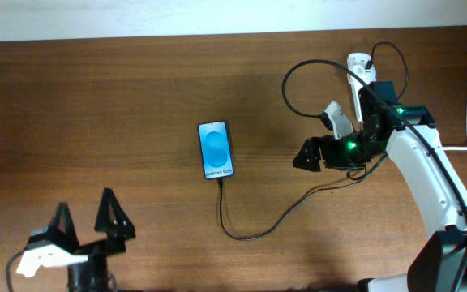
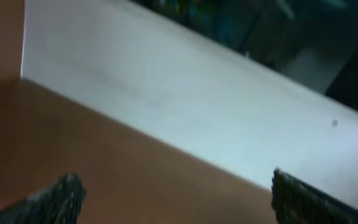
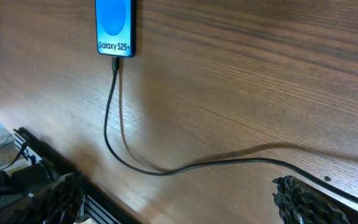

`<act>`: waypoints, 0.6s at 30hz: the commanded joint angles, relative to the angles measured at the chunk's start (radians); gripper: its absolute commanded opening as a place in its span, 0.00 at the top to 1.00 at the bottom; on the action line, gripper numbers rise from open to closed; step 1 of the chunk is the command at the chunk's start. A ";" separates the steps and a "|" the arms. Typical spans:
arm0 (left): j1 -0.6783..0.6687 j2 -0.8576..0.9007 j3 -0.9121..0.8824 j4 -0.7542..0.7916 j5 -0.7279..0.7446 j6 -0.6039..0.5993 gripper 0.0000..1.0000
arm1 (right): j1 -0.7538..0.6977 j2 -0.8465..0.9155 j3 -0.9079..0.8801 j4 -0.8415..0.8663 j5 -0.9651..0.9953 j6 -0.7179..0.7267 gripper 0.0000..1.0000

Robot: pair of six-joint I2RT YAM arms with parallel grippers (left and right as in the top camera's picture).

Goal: Plug charger to phone and switch on socket
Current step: 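Move the right gripper toward the white power strip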

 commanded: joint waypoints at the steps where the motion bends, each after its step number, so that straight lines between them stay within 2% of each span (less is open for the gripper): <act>1: 0.002 -0.003 -0.114 0.079 -0.040 -0.002 0.01 | -0.003 -0.017 -0.003 0.006 0.011 -0.011 0.02; 5: 0.002 -0.003 -0.216 0.096 -0.040 -0.002 0.01 | -0.005 -0.017 0.010 0.001 0.011 -0.011 0.01; 10: 0.002 -0.003 -0.236 0.067 -0.040 -0.002 0.01 | -0.006 -0.018 0.178 -0.099 0.013 -0.011 0.01; 15: 0.002 -0.003 -0.236 0.021 -0.041 -0.002 0.01 | -0.006 -0.018 0.448 -0.247 0.270 0.013 0.02; 18: 0.002 -0.003 -0.236 -0.022 -0.040 -0.002 0.01 | -0.045 -0.018 0.528 -0.282 0.380 0.171 0.02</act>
